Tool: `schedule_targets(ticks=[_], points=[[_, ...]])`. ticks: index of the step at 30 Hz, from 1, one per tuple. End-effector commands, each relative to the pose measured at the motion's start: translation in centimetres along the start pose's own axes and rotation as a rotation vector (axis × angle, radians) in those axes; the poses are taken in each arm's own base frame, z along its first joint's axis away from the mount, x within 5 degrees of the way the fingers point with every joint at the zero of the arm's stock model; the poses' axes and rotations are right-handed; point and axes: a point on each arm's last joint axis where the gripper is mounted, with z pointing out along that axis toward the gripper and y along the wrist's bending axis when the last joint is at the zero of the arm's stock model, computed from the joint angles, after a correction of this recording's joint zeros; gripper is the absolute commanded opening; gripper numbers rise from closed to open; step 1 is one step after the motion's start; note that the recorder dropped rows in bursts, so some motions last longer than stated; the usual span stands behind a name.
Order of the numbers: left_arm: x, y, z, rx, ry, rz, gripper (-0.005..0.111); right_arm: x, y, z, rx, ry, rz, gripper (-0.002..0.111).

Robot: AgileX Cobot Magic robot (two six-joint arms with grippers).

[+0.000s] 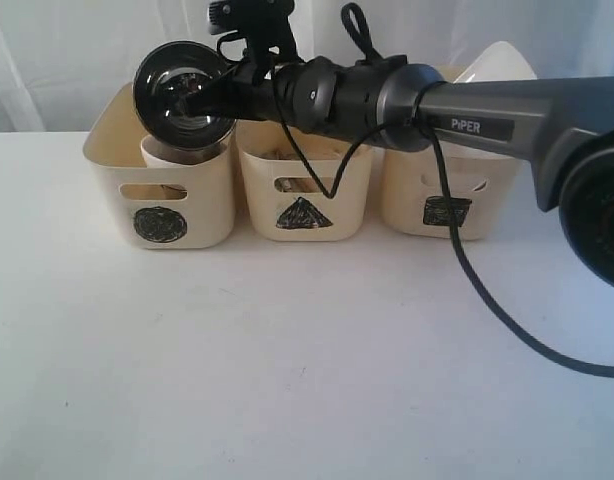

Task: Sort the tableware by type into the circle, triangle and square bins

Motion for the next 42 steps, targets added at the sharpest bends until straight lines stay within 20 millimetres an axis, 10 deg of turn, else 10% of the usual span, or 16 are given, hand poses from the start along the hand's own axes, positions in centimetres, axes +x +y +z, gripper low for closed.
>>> schedule_targets(ticks=[1, 17, 42], points=[[0.1, 0.0, 0.0, 0.002, -0.001, -0.002, 0.000, -0.7, -0.4, -0.1, 0.016, -0.037, -0.023, 0.000], [0.1, 0.0, 0.0, 0.002, -0.001, -0.002, 0.000, 0.6, 0.2, 0.0, -0.050, 0.091, -0.070, 0.000], [0.1, 0.0, 0.0, 0.002, -0.001, -0.002, 0.000, -3.9, -2.3, -2.9, -0.061, 0.083, -0.164, 0.000]])
